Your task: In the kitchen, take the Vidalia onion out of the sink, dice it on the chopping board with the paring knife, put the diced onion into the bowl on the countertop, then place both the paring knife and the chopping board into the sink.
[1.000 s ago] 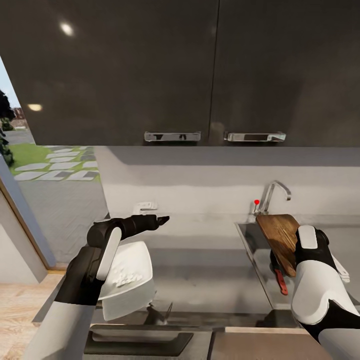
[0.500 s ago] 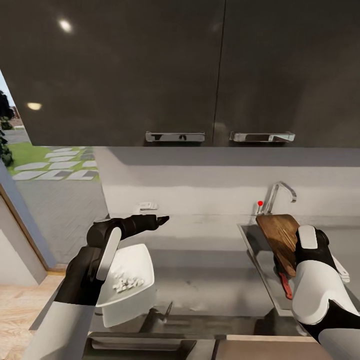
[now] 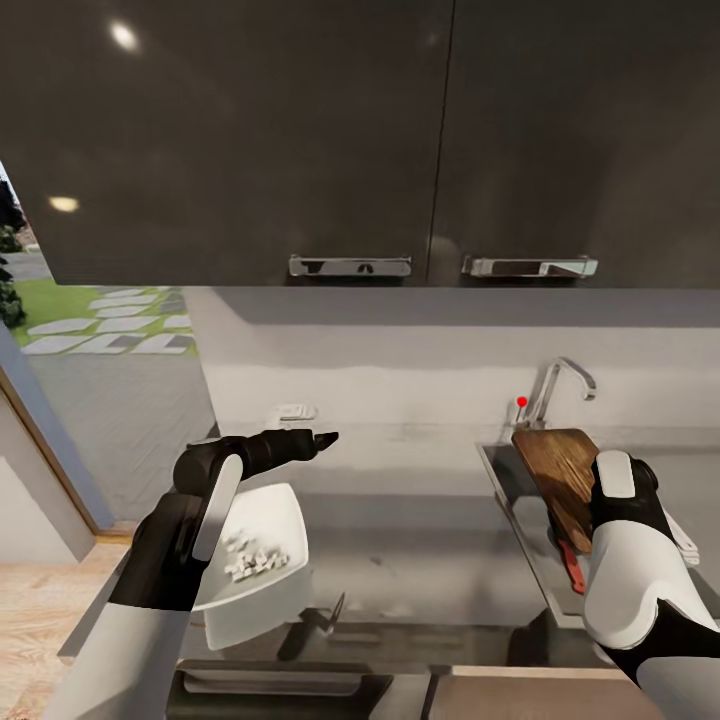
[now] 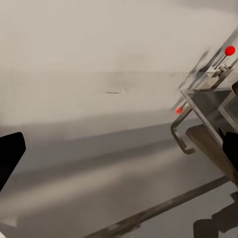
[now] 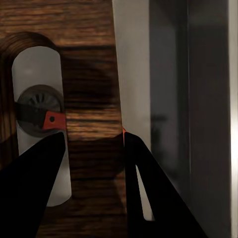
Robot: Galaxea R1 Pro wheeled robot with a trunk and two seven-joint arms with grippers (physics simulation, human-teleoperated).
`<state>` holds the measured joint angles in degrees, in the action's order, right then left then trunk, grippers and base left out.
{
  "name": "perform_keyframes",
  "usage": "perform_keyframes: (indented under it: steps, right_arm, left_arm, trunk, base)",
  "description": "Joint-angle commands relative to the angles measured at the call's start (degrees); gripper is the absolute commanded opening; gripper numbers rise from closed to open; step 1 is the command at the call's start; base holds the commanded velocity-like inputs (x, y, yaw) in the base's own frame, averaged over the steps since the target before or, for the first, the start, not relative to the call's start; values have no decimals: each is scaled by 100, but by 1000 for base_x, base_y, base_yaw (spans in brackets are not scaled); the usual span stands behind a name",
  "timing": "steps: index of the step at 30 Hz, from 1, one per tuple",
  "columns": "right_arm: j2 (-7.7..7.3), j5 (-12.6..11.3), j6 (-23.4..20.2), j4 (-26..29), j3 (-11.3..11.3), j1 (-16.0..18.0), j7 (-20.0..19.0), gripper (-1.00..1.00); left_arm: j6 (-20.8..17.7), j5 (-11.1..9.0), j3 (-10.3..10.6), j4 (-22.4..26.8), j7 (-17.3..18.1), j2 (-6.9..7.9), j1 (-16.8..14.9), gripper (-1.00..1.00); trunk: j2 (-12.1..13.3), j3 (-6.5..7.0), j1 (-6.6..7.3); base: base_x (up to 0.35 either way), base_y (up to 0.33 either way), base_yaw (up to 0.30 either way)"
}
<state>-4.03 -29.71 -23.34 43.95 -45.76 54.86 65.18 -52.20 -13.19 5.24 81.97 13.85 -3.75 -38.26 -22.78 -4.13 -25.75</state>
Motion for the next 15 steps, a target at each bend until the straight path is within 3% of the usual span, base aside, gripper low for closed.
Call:
perform_keyframes:
  steps: [1,15]
  right_arm:
    - [-1,-18,-49,8,-3,6,22,-100]
    - [-1,-18,-52,9,-3,3,25,-100]
  left_arm:
    - [-27,9,-5,3,22,-3,-6,100]
    - [-27,9,-5,3,22,-3,-6,100]
  trunk:
    - [-14,-21,-4]
    - [-14,-120,-4]
  base:
    - [0,0,0]
    - [0,0,0]
